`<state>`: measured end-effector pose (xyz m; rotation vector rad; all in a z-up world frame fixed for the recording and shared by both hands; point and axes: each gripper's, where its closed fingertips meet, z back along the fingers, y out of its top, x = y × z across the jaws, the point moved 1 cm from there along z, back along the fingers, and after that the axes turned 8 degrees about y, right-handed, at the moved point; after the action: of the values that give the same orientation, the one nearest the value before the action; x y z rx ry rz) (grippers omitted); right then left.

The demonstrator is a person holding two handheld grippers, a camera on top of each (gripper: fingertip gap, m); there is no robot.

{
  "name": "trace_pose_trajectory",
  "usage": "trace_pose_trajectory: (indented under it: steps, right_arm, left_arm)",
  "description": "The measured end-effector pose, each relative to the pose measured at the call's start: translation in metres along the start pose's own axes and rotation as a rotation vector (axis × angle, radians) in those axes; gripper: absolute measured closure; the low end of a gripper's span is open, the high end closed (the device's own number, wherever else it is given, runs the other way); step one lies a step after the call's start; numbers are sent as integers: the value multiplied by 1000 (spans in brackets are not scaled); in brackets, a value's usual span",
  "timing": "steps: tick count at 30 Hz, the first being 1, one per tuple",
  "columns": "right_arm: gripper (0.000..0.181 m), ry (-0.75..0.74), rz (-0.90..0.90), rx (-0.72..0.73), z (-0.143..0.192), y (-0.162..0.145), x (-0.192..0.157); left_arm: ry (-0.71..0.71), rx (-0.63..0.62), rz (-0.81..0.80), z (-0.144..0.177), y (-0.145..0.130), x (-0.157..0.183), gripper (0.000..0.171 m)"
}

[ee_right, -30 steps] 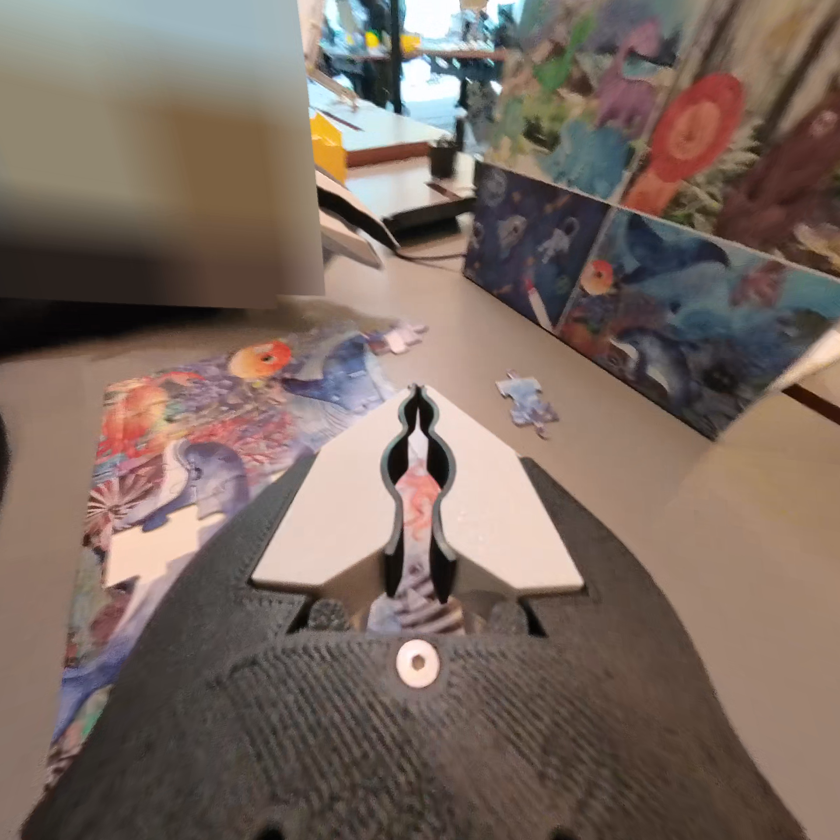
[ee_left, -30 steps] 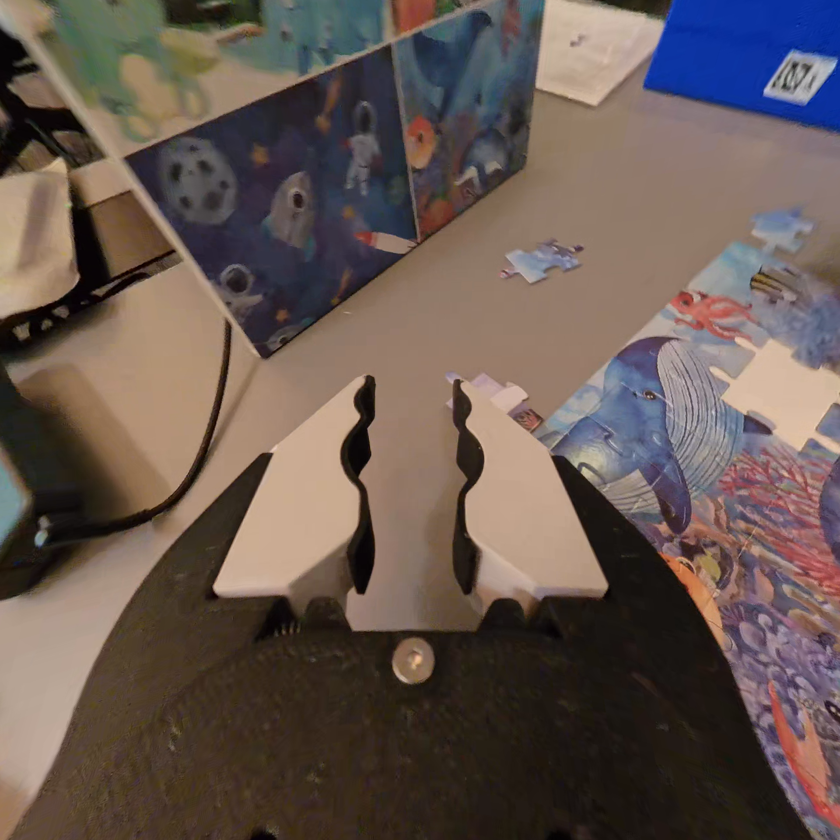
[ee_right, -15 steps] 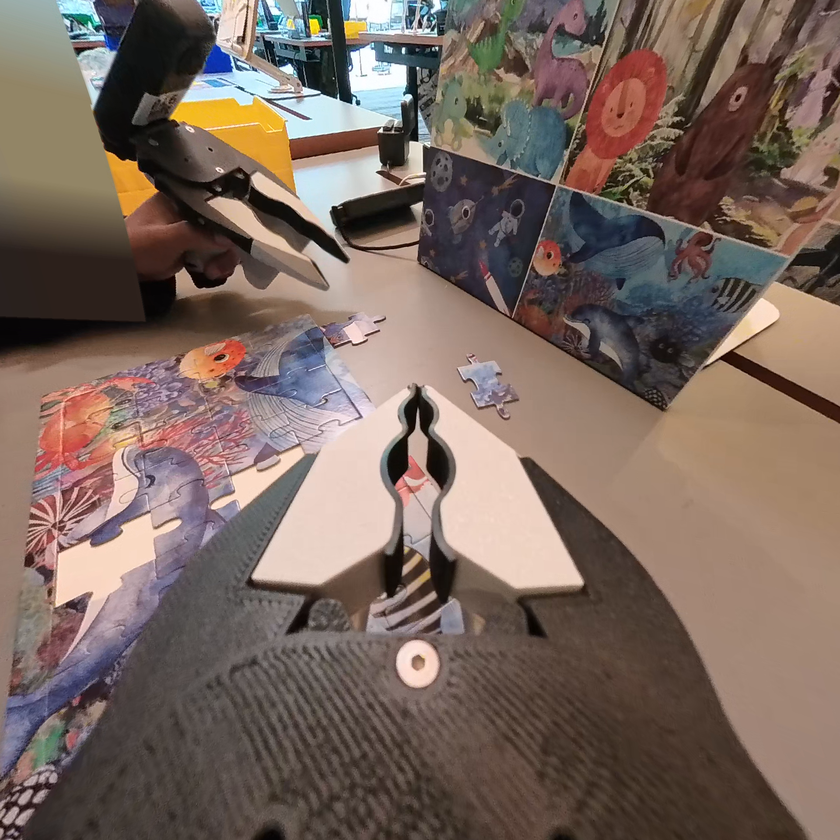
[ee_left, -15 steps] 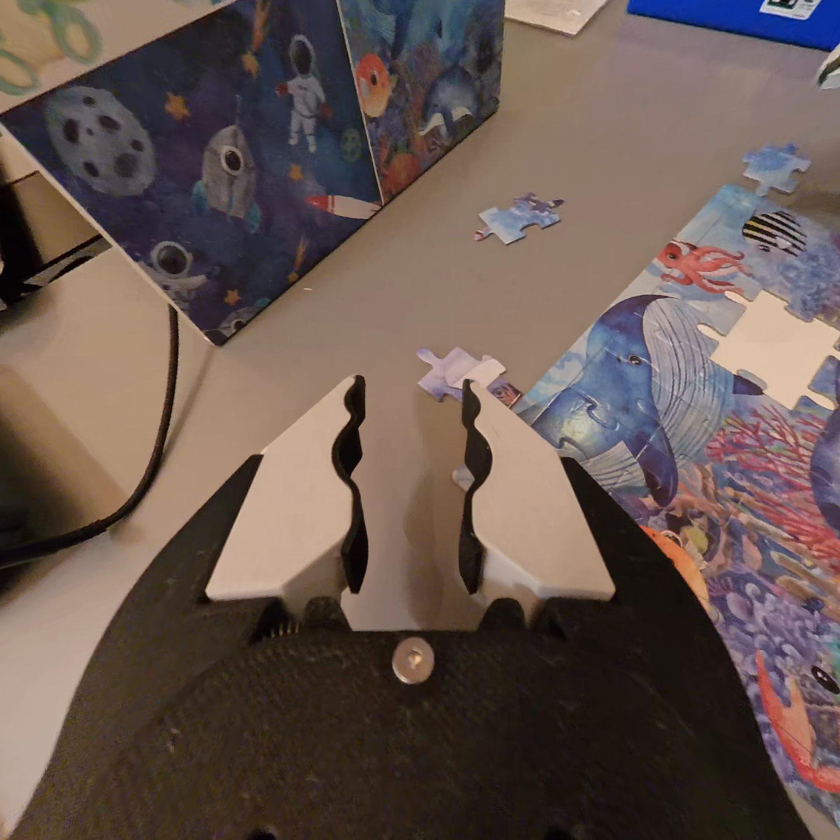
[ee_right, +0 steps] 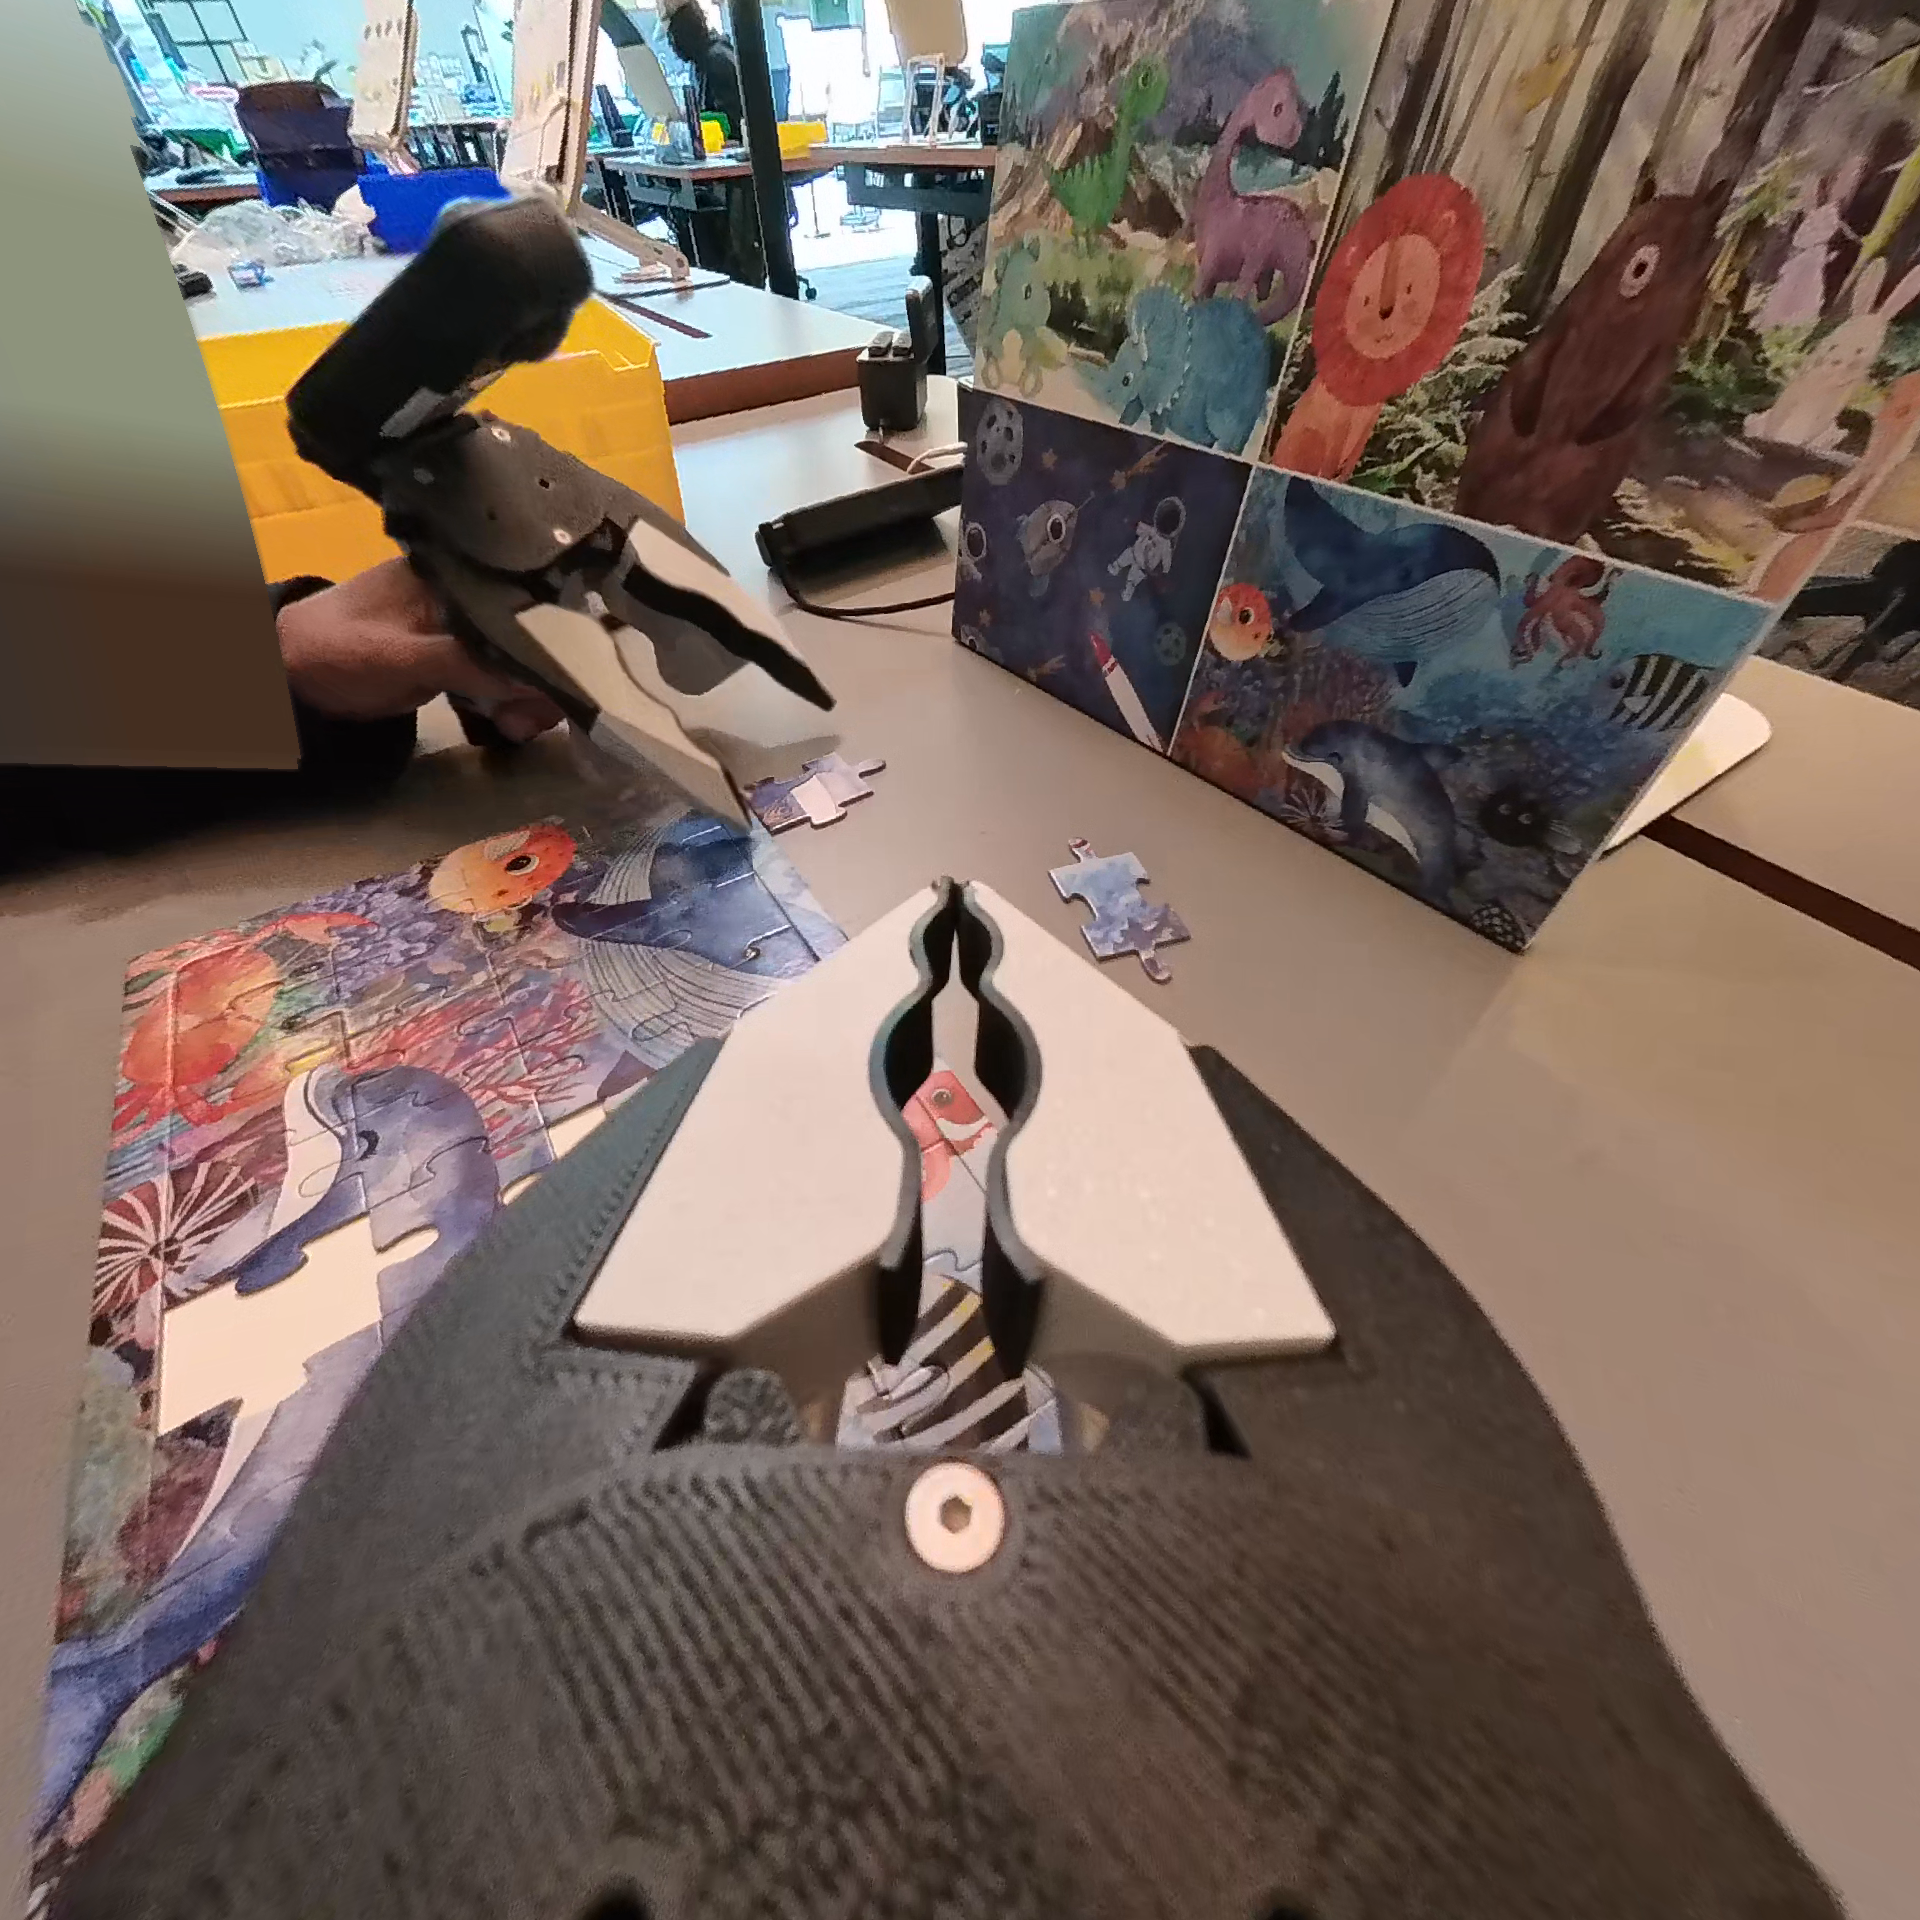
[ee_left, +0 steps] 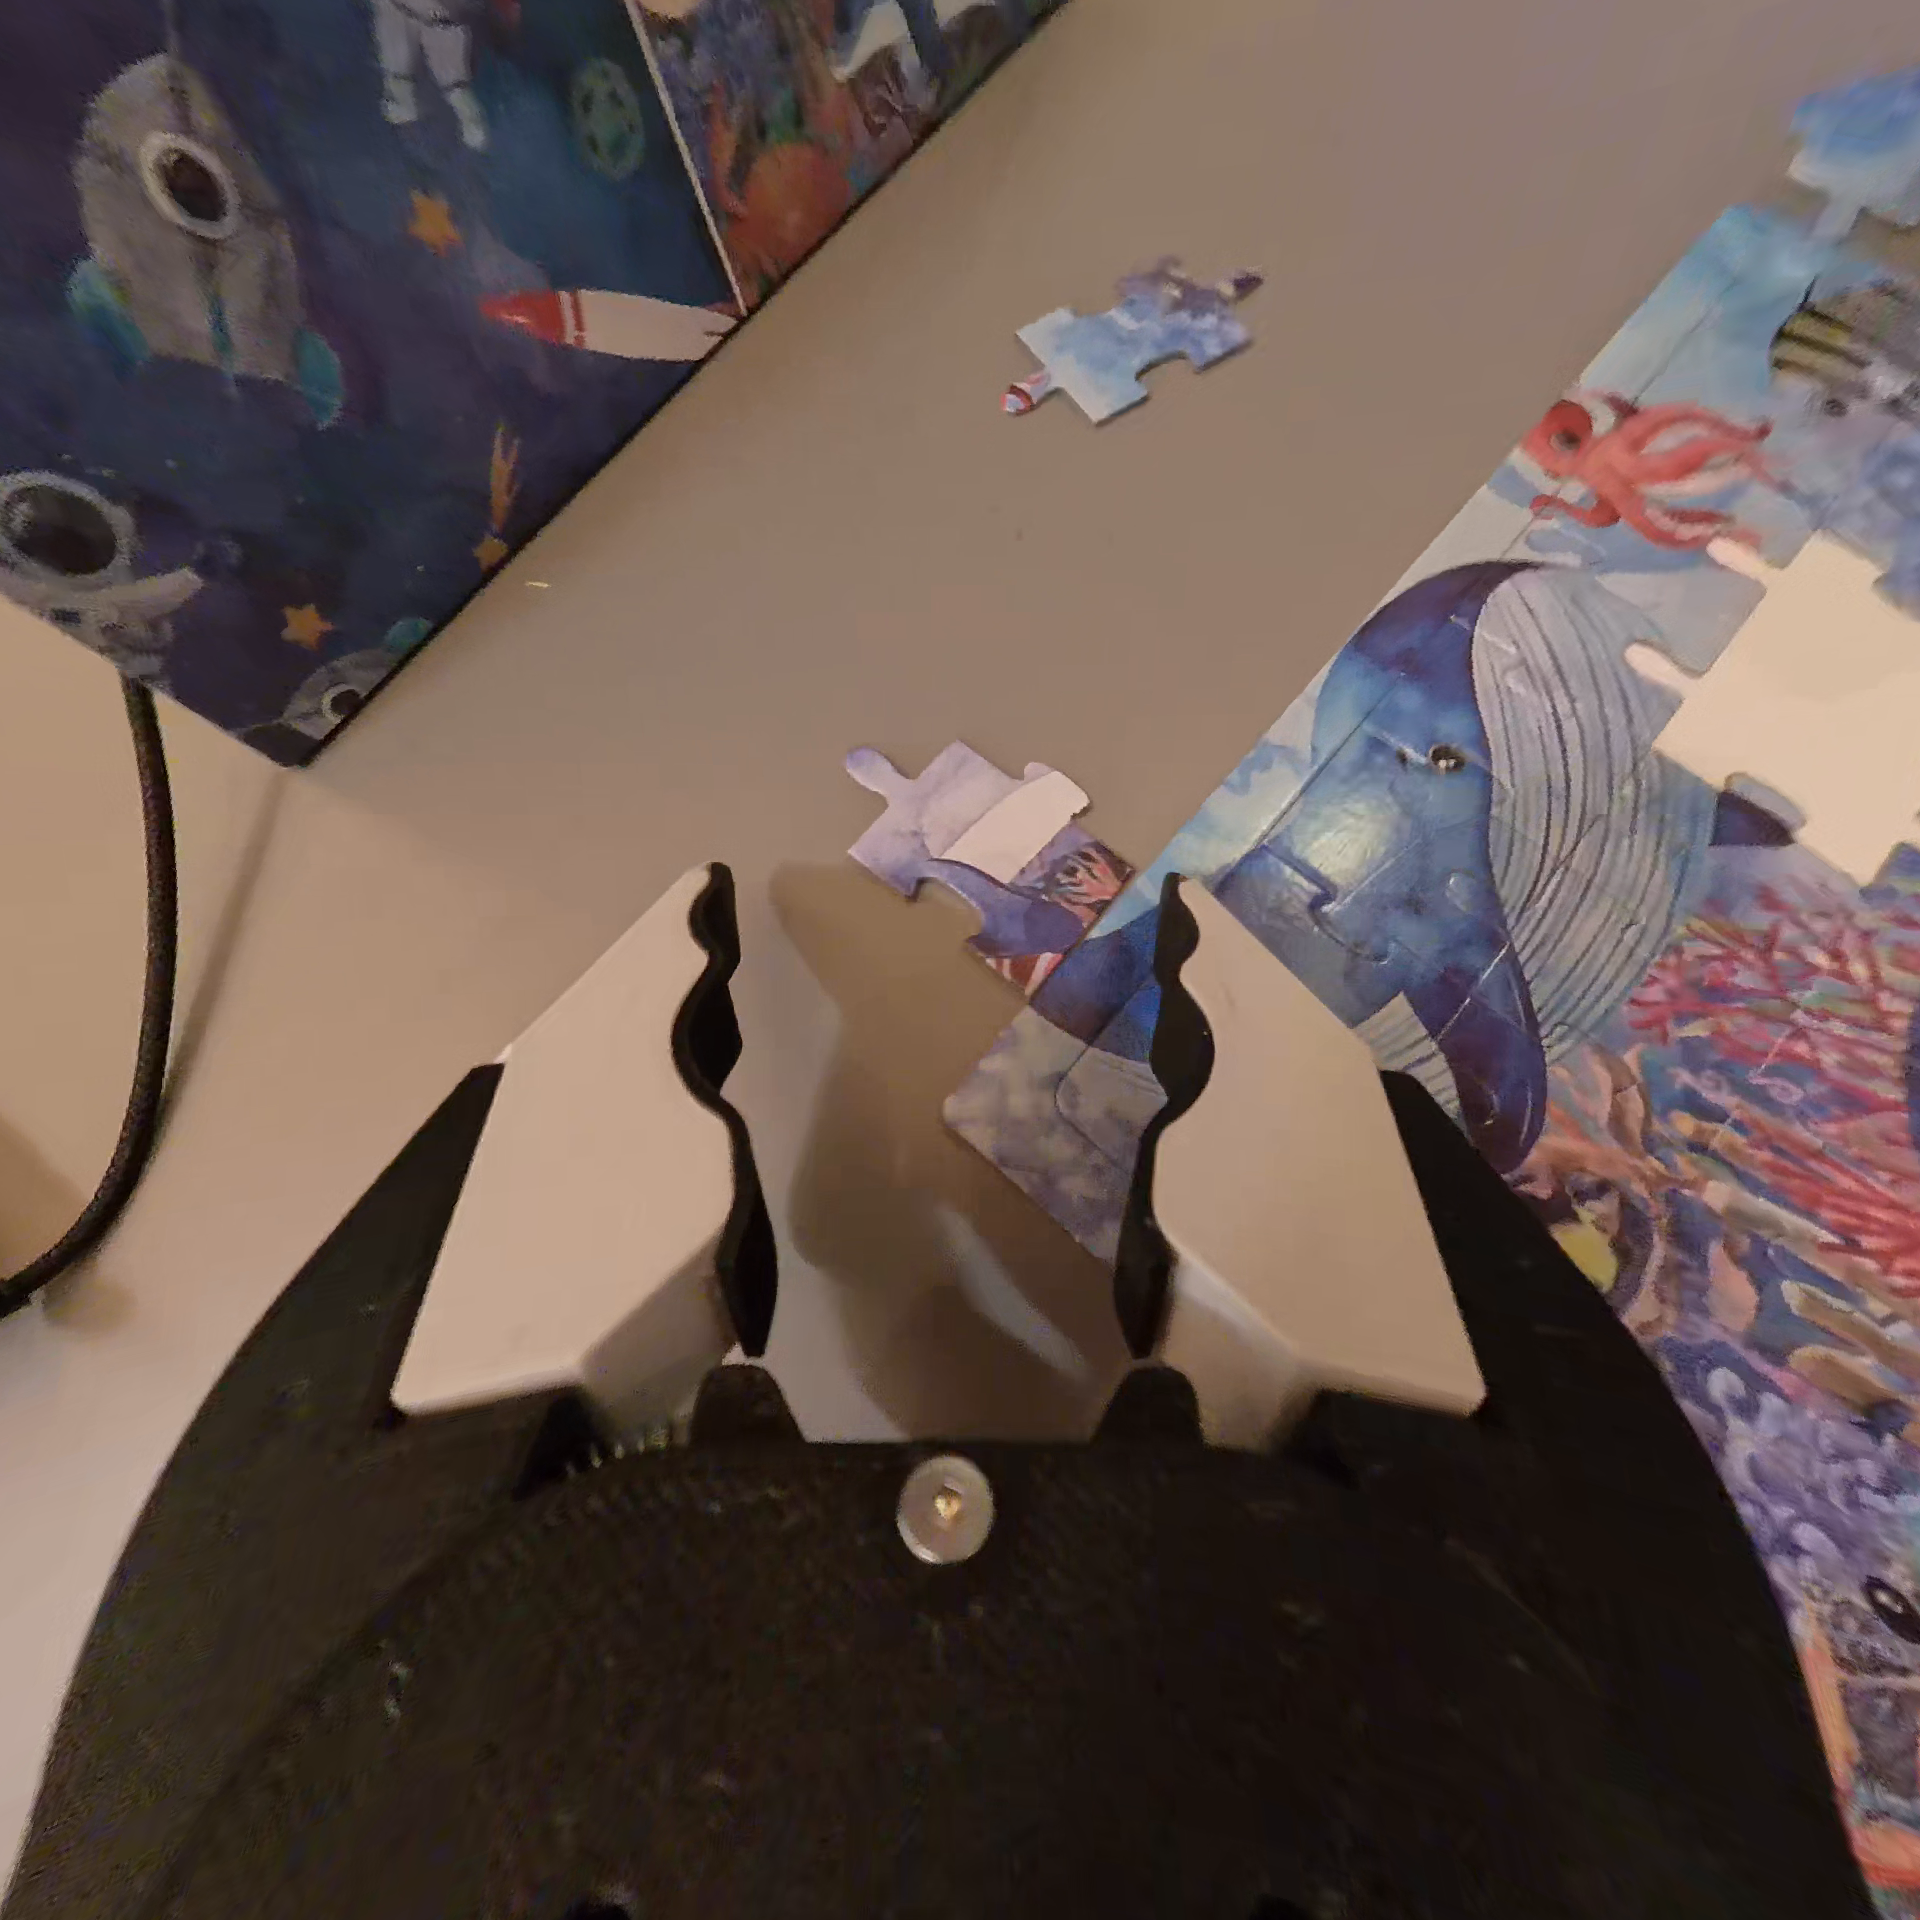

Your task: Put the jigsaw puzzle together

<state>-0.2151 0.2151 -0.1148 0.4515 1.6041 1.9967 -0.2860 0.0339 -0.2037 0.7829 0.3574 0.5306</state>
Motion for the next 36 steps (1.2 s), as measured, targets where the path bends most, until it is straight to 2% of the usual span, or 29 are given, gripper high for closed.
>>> trace_pose_trajectory:
  steps: [2, 4, 6, 9, 13, 21, 26, 27, 28, 33, 36]
  right_arm:
    - [181, 4, -1, -1, -1, 0, -1]
    - [181, 7, 2, -8, -2, -1, -2]
    - [181, 2, 13, -17, -2, -2, -2]
    - [181, -3, 25, -29, -3, -3, -2]
    - [181, -4, 30, -30, -3, -3, -3]
    - [181, -8, 39, -27, -2, -1, -3]
    - [181, -11, 49, -26, -2, 1, -4]
    - [181, -12, 51, -26, -2, 2, -4]
    - [181, -13, 53, -26, -1, 2, -5]
    - [181, -13, 58, -33, -2, 1, -5]
    - [181, -13, 58, -38, -3, 0, -5]
  left_arm:
    - [22, -29, -42, -5, -2, 3, 90]
    - [2, -39, -19, -8, 0, 8, 94]
    - [-60, -51, 43, -8, 1, 15, 109]
    - [-35, -52, 66, -7, 0, 9, 133]
    - [-35, -52, 68, -6, -1, 8, 145]
    - [-32, -49, 53, -6, -1, 9, 153]
    - [-36, -5, 36, -2, 5, 11, 155]
    - [-45, 4, 29, 0, 6, 12, 168]
    - [-52, 19, 20, 3, 9, 14, 171]
    - [-54, 60, -23, 11, 18, 22, 171]
    - [-57, 53, -46, 8, 14, 24, 153]
